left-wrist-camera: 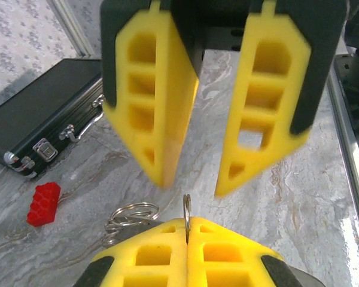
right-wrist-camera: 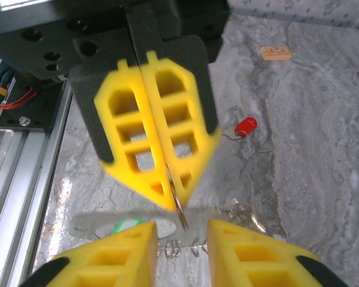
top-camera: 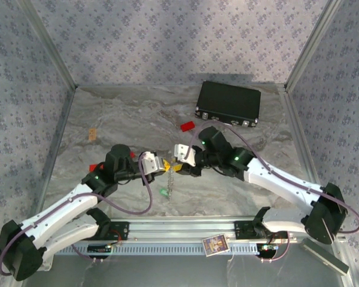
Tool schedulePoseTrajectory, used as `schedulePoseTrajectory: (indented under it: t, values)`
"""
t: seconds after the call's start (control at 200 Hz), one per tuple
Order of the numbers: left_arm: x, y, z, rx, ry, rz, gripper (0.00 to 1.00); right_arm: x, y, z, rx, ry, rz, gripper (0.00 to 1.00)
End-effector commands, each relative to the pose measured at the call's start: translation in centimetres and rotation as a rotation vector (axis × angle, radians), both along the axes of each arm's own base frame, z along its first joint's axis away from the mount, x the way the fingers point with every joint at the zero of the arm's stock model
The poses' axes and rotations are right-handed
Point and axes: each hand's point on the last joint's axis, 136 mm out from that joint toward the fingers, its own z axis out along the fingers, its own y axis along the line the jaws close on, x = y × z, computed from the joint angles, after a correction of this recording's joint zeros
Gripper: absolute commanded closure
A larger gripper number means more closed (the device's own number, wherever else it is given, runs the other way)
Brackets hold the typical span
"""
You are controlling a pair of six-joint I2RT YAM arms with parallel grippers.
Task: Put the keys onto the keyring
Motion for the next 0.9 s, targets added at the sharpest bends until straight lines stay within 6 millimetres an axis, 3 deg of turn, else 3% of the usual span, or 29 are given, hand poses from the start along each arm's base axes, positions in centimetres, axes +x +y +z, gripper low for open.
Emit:
schedulePoseTrajectory:
  t: [0.0,0.185,0.56,0.894]
  values:
    - [0.2,-0.1,2.3,-0.126,-0.037,0.035,1.0,-0.4,-1.0,1.4,0.123,0.033,0.019,0.7]
    - [-0.2,0.1,2.5,-0.173,-0.046,0.028,1.0,-0.6,-1.7,0.2,0.132,0.029,0.012,0.74]
    - [-1.0,-0.2,2.2,-0.164,-0.037,-0.017,1.0,-0.7,0.5,0.2,0.133,0.006,0.05,0.74]
    - [-1.4,-0.5,1.8,-0.148,-0.027,-0.045,1.0,0.0,1.2,-0.2,0.113,-0.024,0.022,0.73]
